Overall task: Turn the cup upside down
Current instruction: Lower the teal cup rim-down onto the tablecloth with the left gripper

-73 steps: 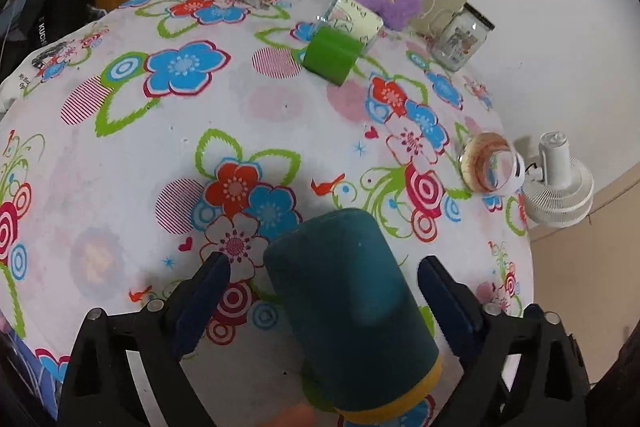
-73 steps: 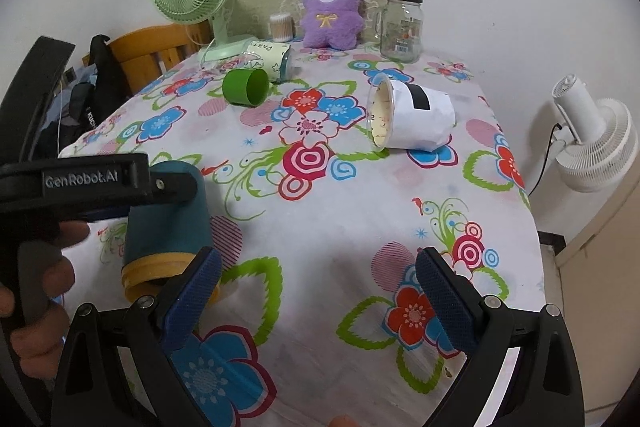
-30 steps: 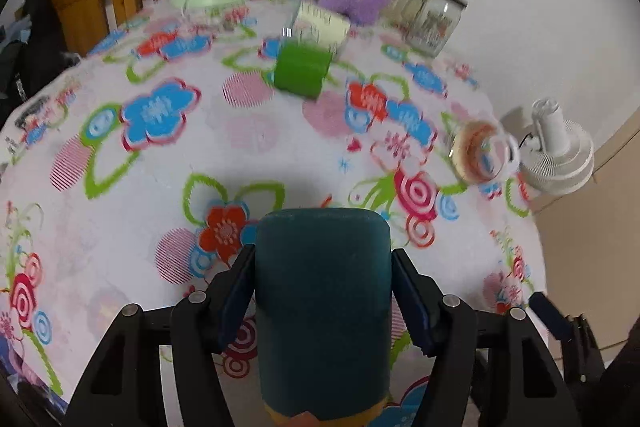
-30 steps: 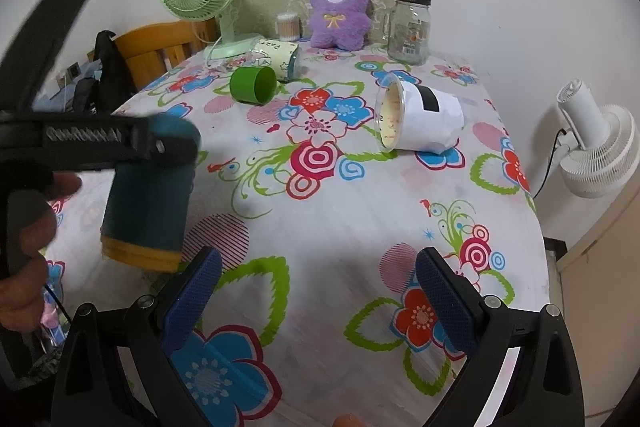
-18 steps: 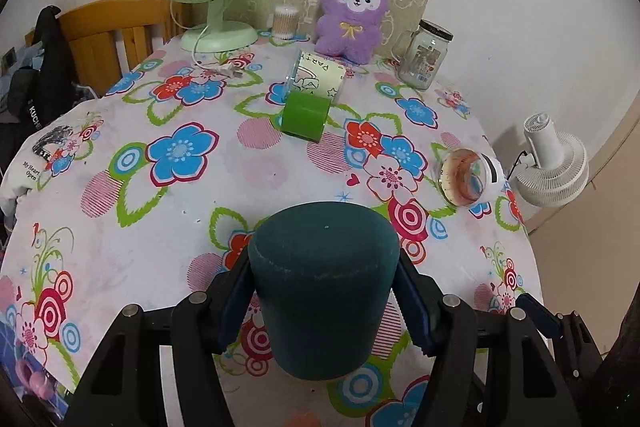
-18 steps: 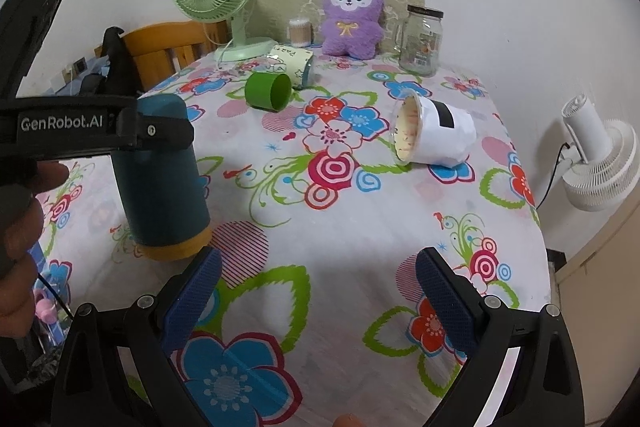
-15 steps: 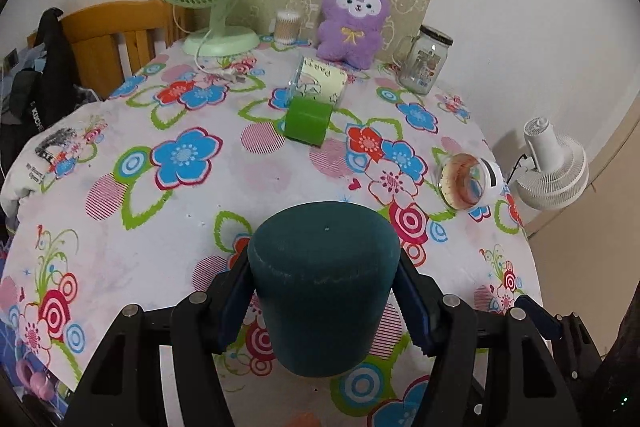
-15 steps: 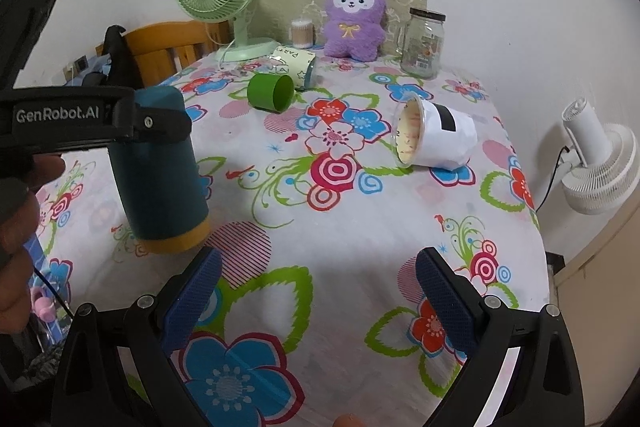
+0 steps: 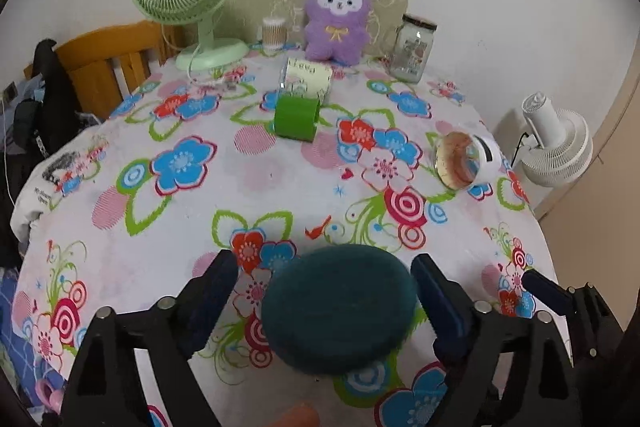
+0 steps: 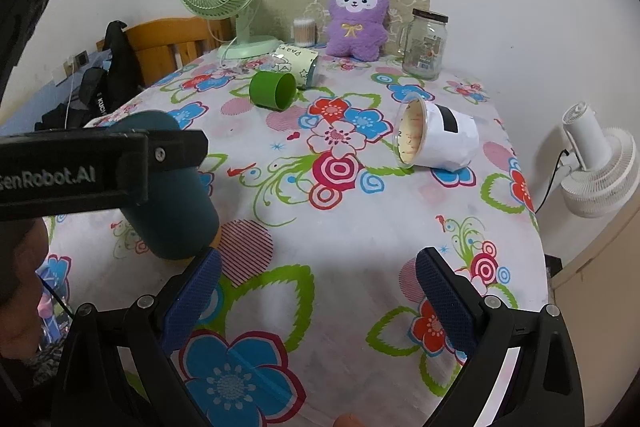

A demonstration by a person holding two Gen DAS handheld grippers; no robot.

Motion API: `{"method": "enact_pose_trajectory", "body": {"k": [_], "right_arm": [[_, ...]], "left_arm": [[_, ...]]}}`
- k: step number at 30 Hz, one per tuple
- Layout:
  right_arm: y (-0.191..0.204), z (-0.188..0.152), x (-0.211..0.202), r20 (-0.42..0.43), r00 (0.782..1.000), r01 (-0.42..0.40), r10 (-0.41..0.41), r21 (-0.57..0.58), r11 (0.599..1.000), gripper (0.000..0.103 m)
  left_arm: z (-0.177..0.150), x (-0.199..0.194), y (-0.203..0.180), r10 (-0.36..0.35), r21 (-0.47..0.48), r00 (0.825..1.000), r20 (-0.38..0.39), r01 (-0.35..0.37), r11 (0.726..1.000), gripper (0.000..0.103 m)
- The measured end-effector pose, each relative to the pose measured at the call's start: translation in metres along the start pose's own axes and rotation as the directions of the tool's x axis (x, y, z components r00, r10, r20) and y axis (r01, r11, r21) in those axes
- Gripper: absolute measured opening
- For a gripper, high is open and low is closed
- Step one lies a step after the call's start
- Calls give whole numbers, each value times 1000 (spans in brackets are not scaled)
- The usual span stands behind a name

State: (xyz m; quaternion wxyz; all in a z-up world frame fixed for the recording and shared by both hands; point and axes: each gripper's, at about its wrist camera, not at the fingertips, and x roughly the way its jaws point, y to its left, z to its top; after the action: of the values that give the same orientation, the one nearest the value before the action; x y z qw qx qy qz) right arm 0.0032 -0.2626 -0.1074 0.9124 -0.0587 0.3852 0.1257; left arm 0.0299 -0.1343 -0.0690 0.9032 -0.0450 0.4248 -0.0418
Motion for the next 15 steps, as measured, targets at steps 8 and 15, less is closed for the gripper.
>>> {"method": "enact_pose_trajectory", "body": {"k": [8, 15], "right_arm": [[2, 2, 1, 0, 1000, -1, 1, -9, 1000, 99], [6, 7, 0, 5, 1000, 3, -3, -12, 1000, 99]], "left_arm": [[3, 1, 5, -1, -16, 1000, -6, 1, 1000, 93], [5, -4, 13, -10, -40, 1000, 9, 11, 999, 96]]}}
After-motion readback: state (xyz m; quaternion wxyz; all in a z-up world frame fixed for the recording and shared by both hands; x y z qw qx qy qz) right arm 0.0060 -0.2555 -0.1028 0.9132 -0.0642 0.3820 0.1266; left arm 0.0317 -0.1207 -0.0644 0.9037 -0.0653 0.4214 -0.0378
